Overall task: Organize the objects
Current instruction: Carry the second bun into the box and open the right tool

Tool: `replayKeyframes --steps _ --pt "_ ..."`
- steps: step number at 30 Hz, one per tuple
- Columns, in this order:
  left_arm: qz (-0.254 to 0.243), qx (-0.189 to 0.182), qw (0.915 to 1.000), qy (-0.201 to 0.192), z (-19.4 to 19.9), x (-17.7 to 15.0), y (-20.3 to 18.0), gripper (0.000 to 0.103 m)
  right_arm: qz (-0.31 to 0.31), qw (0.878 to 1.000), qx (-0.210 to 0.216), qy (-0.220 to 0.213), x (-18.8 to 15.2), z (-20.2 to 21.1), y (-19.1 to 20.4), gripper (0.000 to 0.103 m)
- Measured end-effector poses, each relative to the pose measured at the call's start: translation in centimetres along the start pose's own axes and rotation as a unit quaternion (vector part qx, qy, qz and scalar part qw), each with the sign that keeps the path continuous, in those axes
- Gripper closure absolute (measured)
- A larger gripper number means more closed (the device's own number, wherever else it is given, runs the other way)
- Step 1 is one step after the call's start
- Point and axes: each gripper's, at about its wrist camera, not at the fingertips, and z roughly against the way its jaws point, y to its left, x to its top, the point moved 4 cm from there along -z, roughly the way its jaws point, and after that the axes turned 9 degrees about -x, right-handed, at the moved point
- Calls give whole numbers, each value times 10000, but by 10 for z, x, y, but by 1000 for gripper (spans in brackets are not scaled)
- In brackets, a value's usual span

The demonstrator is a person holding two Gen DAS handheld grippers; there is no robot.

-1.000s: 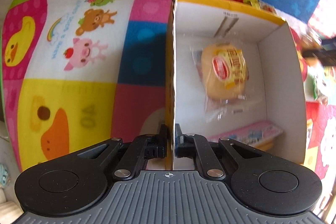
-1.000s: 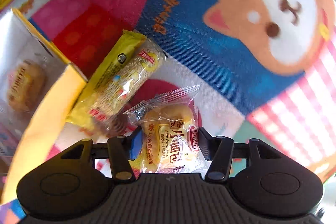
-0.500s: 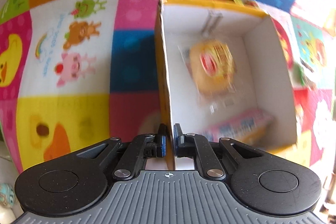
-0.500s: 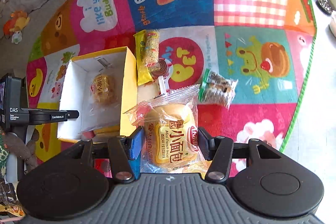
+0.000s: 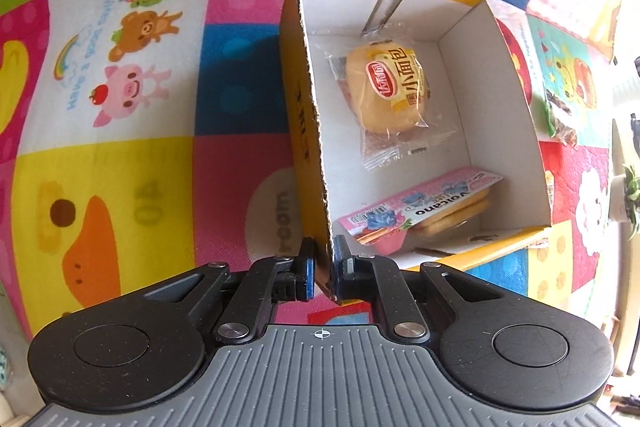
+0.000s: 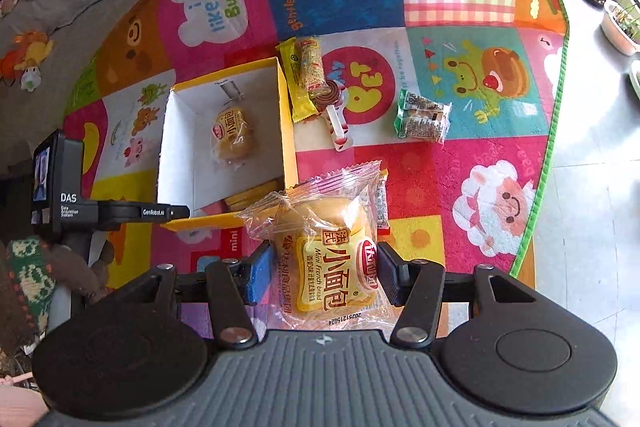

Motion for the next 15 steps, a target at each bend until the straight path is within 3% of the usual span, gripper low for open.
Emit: replayKeyframes --steps 5,15 --pt "-54 -9 10000 6 -1 -2 0 92 -149 9998 91 6 -8 24 8 49" --pt "-35 -49 10000 38 -2 0 1 92 -134 9985 72 -528 3 73 30 49"
